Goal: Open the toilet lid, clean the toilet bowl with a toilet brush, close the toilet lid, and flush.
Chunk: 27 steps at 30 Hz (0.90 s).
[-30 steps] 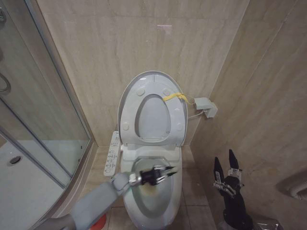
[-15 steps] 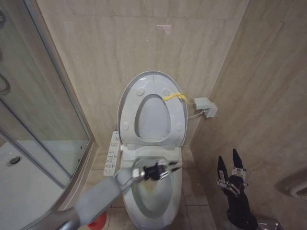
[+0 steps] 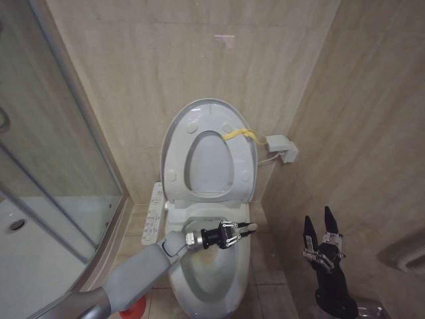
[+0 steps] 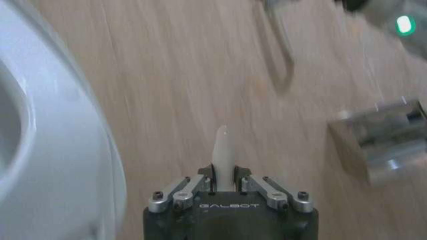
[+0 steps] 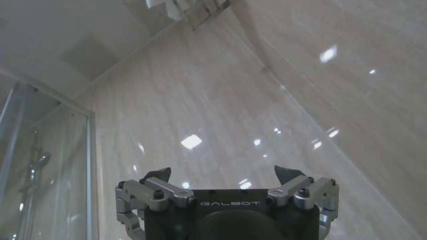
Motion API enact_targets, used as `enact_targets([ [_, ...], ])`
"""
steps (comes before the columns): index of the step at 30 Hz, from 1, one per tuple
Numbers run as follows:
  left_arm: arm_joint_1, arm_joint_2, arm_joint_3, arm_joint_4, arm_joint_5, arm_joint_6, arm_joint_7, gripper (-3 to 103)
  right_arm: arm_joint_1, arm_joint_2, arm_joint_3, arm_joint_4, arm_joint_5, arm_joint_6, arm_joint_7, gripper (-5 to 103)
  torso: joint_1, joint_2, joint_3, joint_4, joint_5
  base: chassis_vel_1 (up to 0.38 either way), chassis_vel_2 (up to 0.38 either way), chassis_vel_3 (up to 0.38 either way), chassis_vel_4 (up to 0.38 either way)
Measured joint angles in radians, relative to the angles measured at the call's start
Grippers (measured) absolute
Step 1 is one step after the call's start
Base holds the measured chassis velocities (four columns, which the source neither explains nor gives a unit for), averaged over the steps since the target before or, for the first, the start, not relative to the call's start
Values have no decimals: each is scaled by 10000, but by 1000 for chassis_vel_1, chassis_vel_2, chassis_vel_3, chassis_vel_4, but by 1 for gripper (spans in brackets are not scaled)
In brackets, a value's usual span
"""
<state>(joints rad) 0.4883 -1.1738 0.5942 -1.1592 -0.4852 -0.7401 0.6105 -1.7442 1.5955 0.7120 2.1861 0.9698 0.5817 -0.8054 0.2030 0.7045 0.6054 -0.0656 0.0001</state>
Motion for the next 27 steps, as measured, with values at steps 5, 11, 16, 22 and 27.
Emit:
enact_targets([
  [5,429,238,-186,814,125,-105,107,20,-29,-80,-46,0,24,3,-6,100,0,-1,2,35,0,17,4,9,30],
  [11,-168,-178,76,-126,-343,110,-93,20,7,-1,-4,-35,9,4,-12,100,-2,2,-3,-4,-5,0,0,0,0],
  [16,265,261,188,824,24,-144,131,20,10,-33,-12,-13,17,-5,4,100,-1,0,1,26,0,-49,-16,5,-17],
  [22,188,83,-75,442,-135,-92,75,20,35,-54,0,-50,29,-10,8,100,-1,-1,1,24,-1,32,19,7,14],
  [27,-91,-2,125,-159,-324,56,-21,20,39,7,25,-93,3,-1,-6,100,-1,0,0,-1,-1,-15,-22,-1,-5],
])
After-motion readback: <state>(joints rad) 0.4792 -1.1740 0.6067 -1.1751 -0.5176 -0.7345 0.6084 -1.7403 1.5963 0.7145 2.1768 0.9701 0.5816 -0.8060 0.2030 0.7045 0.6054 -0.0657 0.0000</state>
